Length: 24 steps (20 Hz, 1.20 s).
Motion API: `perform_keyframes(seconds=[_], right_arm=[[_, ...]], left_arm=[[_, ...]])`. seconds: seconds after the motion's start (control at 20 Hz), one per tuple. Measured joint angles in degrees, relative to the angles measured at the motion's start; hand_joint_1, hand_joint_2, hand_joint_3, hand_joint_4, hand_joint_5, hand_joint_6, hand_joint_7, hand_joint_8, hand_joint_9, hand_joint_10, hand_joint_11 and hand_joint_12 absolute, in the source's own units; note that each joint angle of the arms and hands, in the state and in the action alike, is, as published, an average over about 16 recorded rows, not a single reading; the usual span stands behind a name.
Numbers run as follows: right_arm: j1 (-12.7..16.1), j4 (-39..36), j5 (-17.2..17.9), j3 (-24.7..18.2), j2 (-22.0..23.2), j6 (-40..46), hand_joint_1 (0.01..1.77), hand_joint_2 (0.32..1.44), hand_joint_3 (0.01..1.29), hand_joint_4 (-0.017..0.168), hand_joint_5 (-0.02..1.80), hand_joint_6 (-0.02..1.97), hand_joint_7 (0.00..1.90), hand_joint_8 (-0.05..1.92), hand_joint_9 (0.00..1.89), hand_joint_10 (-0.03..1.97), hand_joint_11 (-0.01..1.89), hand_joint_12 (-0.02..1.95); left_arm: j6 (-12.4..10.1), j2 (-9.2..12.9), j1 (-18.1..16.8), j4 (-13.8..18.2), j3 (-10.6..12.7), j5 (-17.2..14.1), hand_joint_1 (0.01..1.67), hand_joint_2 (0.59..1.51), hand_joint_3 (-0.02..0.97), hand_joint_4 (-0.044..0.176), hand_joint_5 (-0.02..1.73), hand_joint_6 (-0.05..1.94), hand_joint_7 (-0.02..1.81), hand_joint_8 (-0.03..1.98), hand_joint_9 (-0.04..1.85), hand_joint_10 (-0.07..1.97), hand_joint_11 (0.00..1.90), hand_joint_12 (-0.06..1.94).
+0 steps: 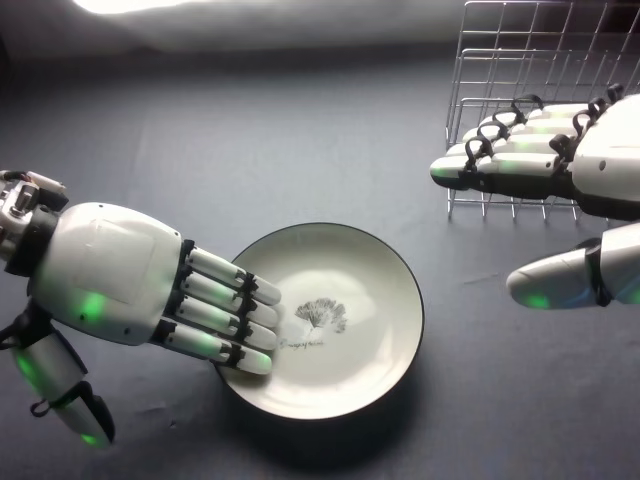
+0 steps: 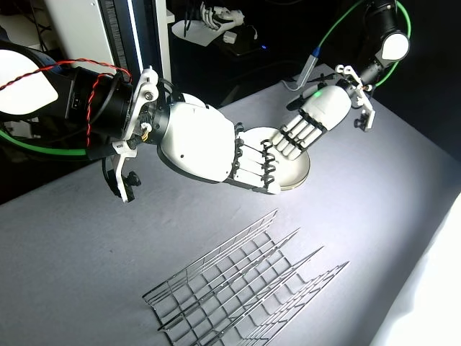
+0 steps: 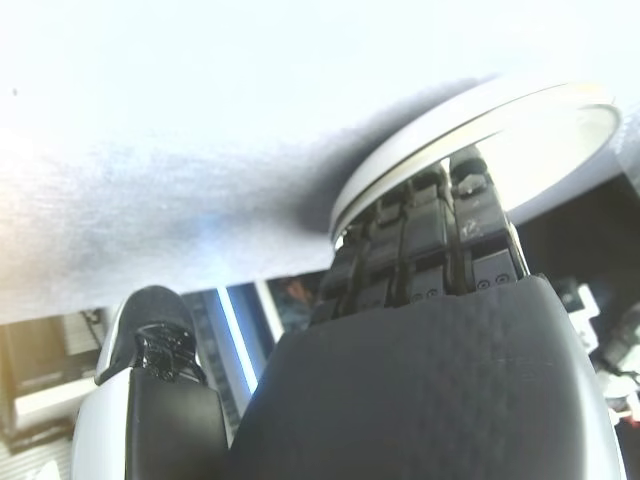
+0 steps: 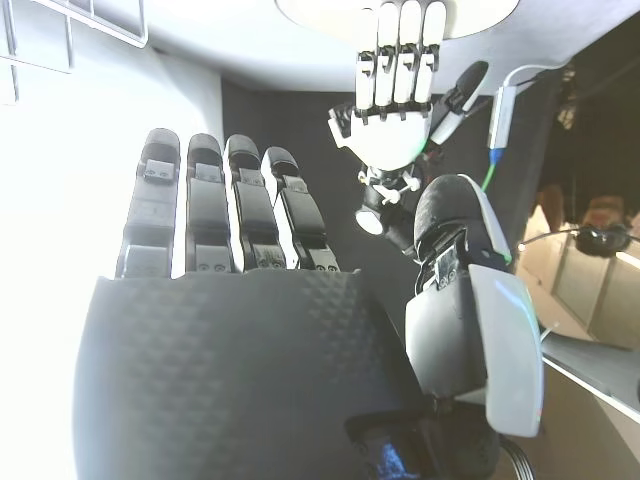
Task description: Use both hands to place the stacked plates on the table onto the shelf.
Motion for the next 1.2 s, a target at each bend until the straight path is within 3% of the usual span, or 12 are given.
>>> perform_keyframes(seconds=[0.2, 0.45, 1.2], right_arm=[[-0.29, -0.05, 0.44, 0.09, 0.00, 0.00, 0.03, 1.25, 0.01, -0.002, 0.02, 0.00, 0.02, 0.02, 0.02, 0.00, 0.02, 0.01], [-0.35, -0.07, 0.69, 0.20, 0.00, 0.00, 0.03, 1.25, 0.01, -0.002, 0.02, 0.00, 0.02, 0.02, 0.02, 0.00, 0.02, 0.01], [-0.35, -0.32, 0.83, 0.32, 0.00, -0.02, 0.03, 1.25, 0.01, -0.002, 0.02, 0.00, 0.02, 0.02, 0.02, -0.01, 0.02, 0.01]], left_arm=[[-0.01, -0.03, 0.11, 0.14, -0.98, 0.37, 0.02, 1.086, 0.014, -0.010, 0.00, -0.03, 0.00, -0.01, 0.02, -0.01, 0.02, 0.00], [-0.76, -0.42, -0.58, 1.06, -0.57, 0.47, 0.02, 1.085, 0.015, -0.009, 0.00, -0.04, -0.01, -0.01, 0.01, -0.01, 0.02, 0.00], [-5.68, -2.03, -3.76, 5.44, 5.01, -0.68, 0.02, 1.080, 0.015, 0.000, -0.01, -0.04, -0.01, -0.02, 0.01, -0.01, 0.02, -0.01]])
